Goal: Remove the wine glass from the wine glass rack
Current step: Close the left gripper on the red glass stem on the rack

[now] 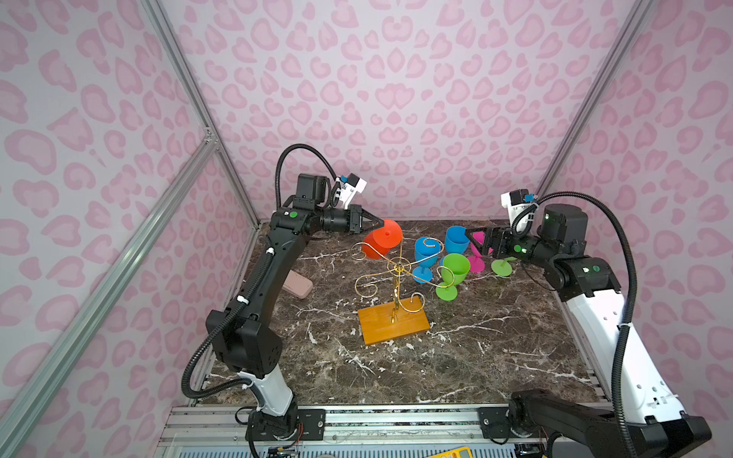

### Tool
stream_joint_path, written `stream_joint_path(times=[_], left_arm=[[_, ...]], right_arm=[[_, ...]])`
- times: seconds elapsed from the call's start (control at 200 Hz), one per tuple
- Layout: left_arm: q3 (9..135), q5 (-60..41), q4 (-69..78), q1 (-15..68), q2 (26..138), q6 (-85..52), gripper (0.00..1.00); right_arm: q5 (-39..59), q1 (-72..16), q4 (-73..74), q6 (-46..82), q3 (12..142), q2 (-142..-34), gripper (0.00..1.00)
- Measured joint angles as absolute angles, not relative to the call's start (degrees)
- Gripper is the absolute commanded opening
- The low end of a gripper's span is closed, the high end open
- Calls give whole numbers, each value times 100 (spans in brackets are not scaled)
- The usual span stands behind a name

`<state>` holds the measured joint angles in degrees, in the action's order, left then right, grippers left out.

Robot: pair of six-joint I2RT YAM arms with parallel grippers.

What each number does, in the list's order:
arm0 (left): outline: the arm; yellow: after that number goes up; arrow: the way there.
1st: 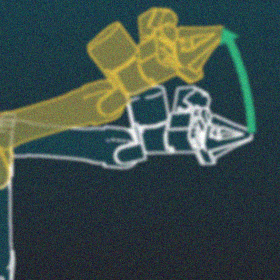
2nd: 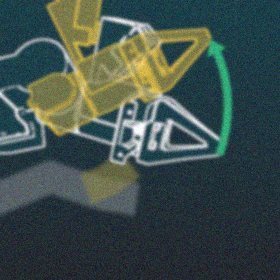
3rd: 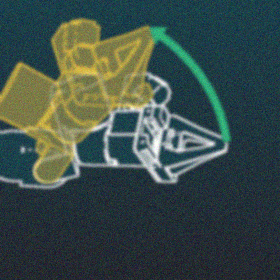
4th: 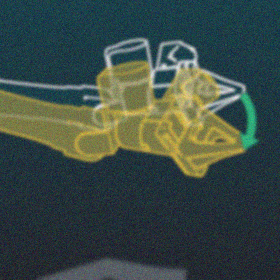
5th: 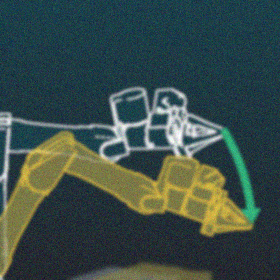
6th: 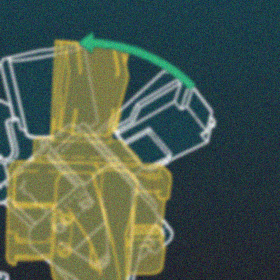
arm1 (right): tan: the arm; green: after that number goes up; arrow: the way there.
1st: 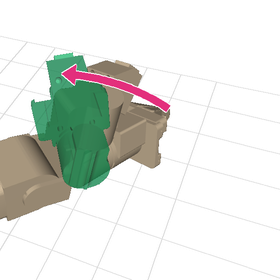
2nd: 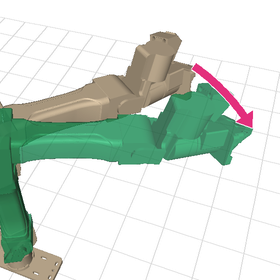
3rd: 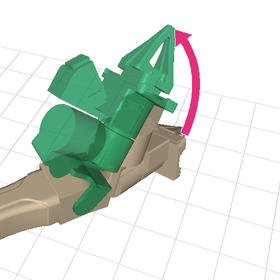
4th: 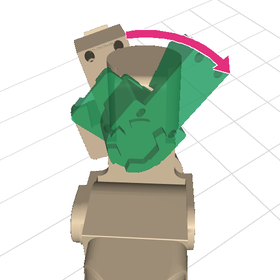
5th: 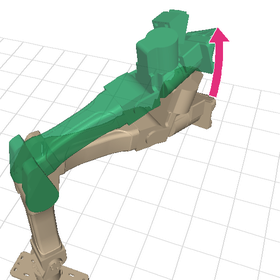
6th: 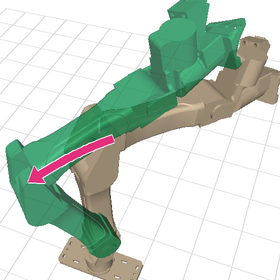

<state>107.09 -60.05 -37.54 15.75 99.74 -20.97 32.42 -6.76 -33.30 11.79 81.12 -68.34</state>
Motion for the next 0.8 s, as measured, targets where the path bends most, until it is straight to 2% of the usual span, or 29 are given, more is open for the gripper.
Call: stream_joint_path(times=[0.395, 0.8], left_arm=[[10713, -6558, -3070, 1492, 10020, -2971, 3], [10713, -6641, -2519, 1535, 10071, -3468, 3]], right_arm=[[3264, -676, -3323, 1184, 8110, -6834, 83], [3262, -676, -3262, 1184, 8082, -6761, 83]])
